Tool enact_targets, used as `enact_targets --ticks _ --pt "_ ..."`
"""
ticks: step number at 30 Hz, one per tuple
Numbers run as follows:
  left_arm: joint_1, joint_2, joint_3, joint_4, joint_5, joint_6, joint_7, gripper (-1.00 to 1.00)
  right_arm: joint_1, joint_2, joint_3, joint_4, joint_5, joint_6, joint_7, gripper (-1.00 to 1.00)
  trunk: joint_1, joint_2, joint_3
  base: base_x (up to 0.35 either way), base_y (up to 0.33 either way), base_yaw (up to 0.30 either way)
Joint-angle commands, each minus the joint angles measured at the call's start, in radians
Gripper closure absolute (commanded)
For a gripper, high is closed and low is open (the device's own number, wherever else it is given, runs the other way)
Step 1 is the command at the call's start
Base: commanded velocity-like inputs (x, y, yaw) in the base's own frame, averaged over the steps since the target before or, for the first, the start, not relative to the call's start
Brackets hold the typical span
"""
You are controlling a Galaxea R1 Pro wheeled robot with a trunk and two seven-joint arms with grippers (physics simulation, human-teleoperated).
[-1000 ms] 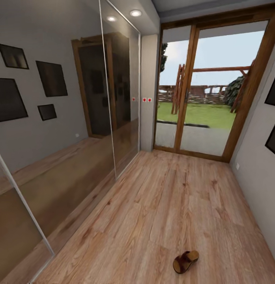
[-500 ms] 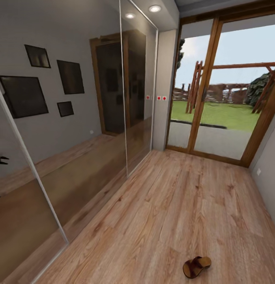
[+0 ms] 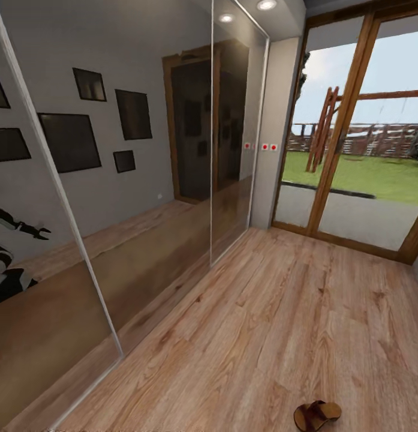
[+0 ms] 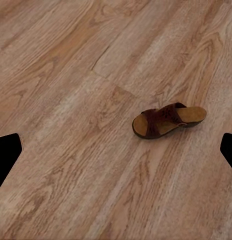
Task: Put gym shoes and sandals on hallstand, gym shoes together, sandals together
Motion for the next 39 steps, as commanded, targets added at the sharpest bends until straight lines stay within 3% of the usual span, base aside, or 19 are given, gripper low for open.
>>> enact_targets --ticks 1,10,14,20,39 --pt "-0.001 0.000 0.002 0.001 0.002 -0.003 -0.001 -1.00 0.000 0.000 -0.001 0.000 0.001 -0.003 -0.001 -1.00 0.000 -0.001 -0.002 0.000 0.000 0.230" --pt "0.001 0.001 0.006 0.001 0.003 -0.004 0.006 -1.00 0.000 0.000 -0.001 0.001 0.001 -0.003 0.000 -1.00 0.000 -0.001 -0.010 -0.005 -0.002 0.230" --pt "0.003 0.001 0.061 0.000 0.002 -0.006 0.006 -1.00 0.000 0.000 -0.001 0.001 0.001 -0.003 -0.001 -1.00 0.000 -0.001 -0.013 -0.146 -0.107 0.230" --pt "0.004 0.001 0.093 -0.001 0.001 -0.008 0.003 -1.00 0.000 0.000 -0.001 0.001 0.001 -0.003 0.000 -1.00 0.000 -0.001 -0.019 -0.205 -0.153 0.230" --pt "0.004 0.000 0.105 0.001 0.001 -0.008 0.001 -1.00 0.000 0.000 -0.001 0.001 0.001 -0.003 -0.001 -1.00 0.000 -0.001 -0.035 -0.221 -0.159 0.230"
